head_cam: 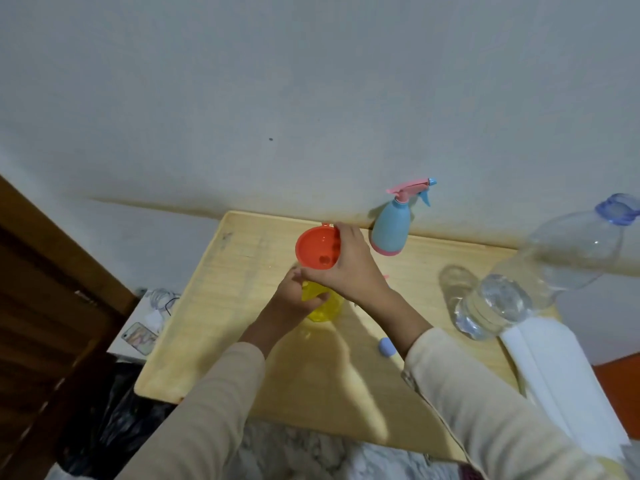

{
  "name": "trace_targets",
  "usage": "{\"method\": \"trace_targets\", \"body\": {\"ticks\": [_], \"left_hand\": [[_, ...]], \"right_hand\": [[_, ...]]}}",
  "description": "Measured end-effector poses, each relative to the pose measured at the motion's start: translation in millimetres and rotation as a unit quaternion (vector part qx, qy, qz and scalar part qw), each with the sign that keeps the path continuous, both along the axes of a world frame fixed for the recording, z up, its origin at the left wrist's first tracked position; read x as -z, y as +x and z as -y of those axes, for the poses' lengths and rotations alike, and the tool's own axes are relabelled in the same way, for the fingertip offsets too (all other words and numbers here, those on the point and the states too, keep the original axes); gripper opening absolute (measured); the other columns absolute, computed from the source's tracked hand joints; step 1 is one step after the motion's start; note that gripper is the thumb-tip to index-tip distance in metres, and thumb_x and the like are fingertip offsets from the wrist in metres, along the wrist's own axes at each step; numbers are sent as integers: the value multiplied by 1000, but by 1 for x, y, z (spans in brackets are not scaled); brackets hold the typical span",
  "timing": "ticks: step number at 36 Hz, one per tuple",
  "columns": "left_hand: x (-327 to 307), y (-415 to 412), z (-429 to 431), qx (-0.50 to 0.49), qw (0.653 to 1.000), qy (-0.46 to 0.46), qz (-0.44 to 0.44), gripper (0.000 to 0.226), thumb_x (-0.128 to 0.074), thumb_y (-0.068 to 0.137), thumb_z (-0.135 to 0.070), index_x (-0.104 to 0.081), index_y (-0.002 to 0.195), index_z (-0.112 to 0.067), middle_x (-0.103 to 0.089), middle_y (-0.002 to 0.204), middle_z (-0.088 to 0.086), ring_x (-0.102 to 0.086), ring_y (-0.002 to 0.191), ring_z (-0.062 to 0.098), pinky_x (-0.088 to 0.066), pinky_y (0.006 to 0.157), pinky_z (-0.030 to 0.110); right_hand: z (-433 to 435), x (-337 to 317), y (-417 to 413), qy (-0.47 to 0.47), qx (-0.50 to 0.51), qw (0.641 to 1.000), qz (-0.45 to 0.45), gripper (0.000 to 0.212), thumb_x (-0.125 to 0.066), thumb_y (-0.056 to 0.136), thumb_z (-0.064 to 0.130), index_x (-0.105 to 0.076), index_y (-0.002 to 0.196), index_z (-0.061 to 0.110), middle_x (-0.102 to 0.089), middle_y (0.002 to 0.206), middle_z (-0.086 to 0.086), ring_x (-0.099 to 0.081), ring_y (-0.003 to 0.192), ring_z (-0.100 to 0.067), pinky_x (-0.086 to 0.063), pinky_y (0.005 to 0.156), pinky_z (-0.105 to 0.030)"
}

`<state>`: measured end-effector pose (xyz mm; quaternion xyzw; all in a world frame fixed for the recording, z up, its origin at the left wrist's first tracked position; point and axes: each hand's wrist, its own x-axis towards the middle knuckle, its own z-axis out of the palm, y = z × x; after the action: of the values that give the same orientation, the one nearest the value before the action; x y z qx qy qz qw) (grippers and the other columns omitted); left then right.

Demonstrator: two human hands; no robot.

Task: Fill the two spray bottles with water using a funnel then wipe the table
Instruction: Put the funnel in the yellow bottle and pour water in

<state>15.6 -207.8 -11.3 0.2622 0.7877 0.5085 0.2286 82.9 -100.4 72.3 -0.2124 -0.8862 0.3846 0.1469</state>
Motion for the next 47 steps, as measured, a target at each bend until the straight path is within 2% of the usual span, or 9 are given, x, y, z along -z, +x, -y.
{"method": "trace_targets", "body": {"ticks": [3, 5, 11, 18, 22, 27, 33, 38, 47], "left_hand": [[5, -3, -2, 5, 1000, 22, 1, 55, -76, 67, -12, -45, 113, -17, -54, 101, -16, -55, 95, 0, -40, 82, 3], [8, -5, -2, 9, 999, 31, 1, 54, -76, 72, 1, -45, 114, -14, -52, 101, -18, -53, 94, -4, -38, 79, 0], [13, -9, 1, 40, 999, 29, -11, 59, -71, 67, -23, -49, 121, -14, -49, 104, -22, -52, 96, -12, -38, 83, 2], [17, -12, 1, 48, 998, 27, -24, 53, -75, 76, -15, -48, 122, -19, -46, 108, -19, -50, 100, -8, -36, 86, 1], [17, -11, 2, 60, 997, 26, -31, 53, -74, 77, -22, -48, 124, -21, -49, 116, -1, -51, 106, 9, -38, 94, 17], [17, -11, 3, 62, 997, 24, -37, 51, -68, 73, -35, -45, 118, -33, -51, 120, 4, -52, 112, 16, -42, 100, 34], [15, -9, 3, 60, 997, 23, -39, 52, -68, 72, -36, -47, 119, -28, -51, 120, 4, -53, 112, 17, -43, 101, 36], [16, -10, 2, 56, 998, 11, -37, 58, -73, 78, -28, -47, 129, -16, -49, 122, 4, -51, 115, 18, -41, 103, 39], [15, -9, 3, 59, 998, 10, -27, 53, -72, 81, -22, -47, 128, -17, -48, 122, 3, -51, 115, 17, -41, 103, 38]], "right_hand": [[0, -2, 0, -4, 0, 1000, 0, 95, -83, 58, 48, -38, 135, 15, -43, 129, -4, -45, 117, -19, -45, 94, -31], [0, -3, 0, -3, 2, 1000, 1, 94, -84, 58, 47, -39, 134, 16, -44, 129, -3, -45, 117, -18, -44, 93, -29], [-1, -10, 2, -3, 5, 1000, 5, 92, -84, 61, 42, -36, 135, 15, -42, 130, -3, -42, 117, -15, -33, 86, -19], [2, -14, 3, -5, 3, 1000, 10, 94, -84, 61, 41, -35, 137, 15, -41, 131, -3, -43, 118, -16, -35, 88, -20], [3, -18, 3, -1, -3, 1000, 7, 92, -85, 61, 40, -37, 135, 16, -42, 128, -3, -42, 112, -12, -35, 87, -21], [3, -23, 2, 5, 0, 1000, 5, 91, -85, 60, 38, -38, 134, 14, -42, 125, -3, -42, 113, -14, -36, 88, -21], [3, -25, 5, 5, 1, 1000, 3, 91, -85, 61, 38, -37, 135, 15, -41, 127, -3, -38, 107, -8, -34, 87, -19], [5, -25, 5, 7, 3, 1000, 1, 92, -85, 60, 38, -37, 135, 14, -42, 127, -3, -40, 107, -10, -34, 87, -20], [7, -24, 5, 7, 7, 1000, 3, 93, -85, 60, 39, -36, 136, 15, -42, 127, -2, -39, 107, -10, -34, 86, -21]]}}
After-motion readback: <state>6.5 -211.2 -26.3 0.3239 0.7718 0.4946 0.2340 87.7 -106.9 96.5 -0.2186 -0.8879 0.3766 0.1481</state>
